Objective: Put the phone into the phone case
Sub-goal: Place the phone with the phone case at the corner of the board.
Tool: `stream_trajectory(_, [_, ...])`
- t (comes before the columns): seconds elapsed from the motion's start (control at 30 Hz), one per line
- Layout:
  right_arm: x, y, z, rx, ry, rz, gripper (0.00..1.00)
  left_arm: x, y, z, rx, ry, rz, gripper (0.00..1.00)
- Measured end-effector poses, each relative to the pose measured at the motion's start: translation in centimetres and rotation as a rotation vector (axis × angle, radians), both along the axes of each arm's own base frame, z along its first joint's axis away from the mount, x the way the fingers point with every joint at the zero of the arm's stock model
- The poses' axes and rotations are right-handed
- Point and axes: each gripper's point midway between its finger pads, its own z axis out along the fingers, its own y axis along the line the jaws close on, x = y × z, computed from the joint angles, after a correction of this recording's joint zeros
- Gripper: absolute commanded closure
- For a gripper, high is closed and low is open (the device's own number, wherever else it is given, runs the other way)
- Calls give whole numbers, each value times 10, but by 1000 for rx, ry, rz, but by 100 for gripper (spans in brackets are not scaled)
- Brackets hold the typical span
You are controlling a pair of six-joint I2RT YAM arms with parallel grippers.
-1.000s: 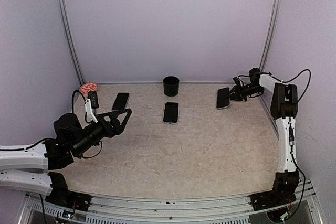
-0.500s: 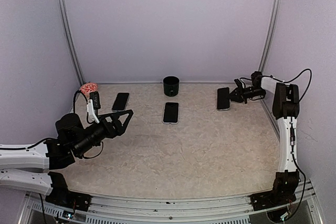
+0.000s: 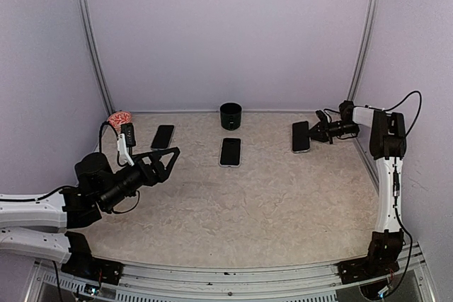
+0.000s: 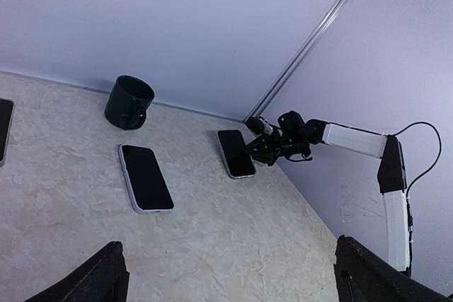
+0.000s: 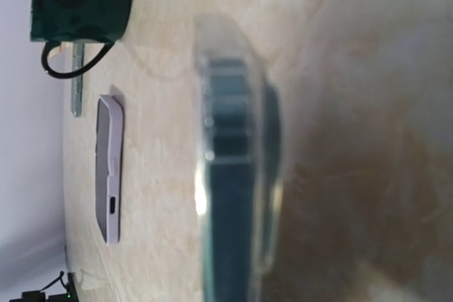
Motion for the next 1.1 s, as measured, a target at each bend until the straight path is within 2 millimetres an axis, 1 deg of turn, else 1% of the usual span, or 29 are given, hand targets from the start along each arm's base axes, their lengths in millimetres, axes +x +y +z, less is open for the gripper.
stream_trajectory(0.07, [0,-1,0,-8,2,-3,86,0,0,0,0,0,0,1])
stream_trajectory(0.17, [5,-4,3,-36,-11,-11,82,0,0,0,0,0,0,1])
stream_trajectory(0.4, [22,-10,20,-89,-72,-32,81,0,0,0,0,0,1,1])
stream_trajectory(0.47, [25,-11,22,-98,-82,-35,81,0,0,-1,2,1,1,1])
stream_trajectory(0.6, [27,-13,17,-103,-79,-39,80,1,-1,-3,8,6,1,1])
stream_trajectory(0.77, [26,-16,7,-118,-58,-45,73,2,-3,-7,15,12,0,1])
stream_trajectory(1.1, [24,-20,-4,-162,-34,-55,71,4,-4,-8,14,13,0,1])
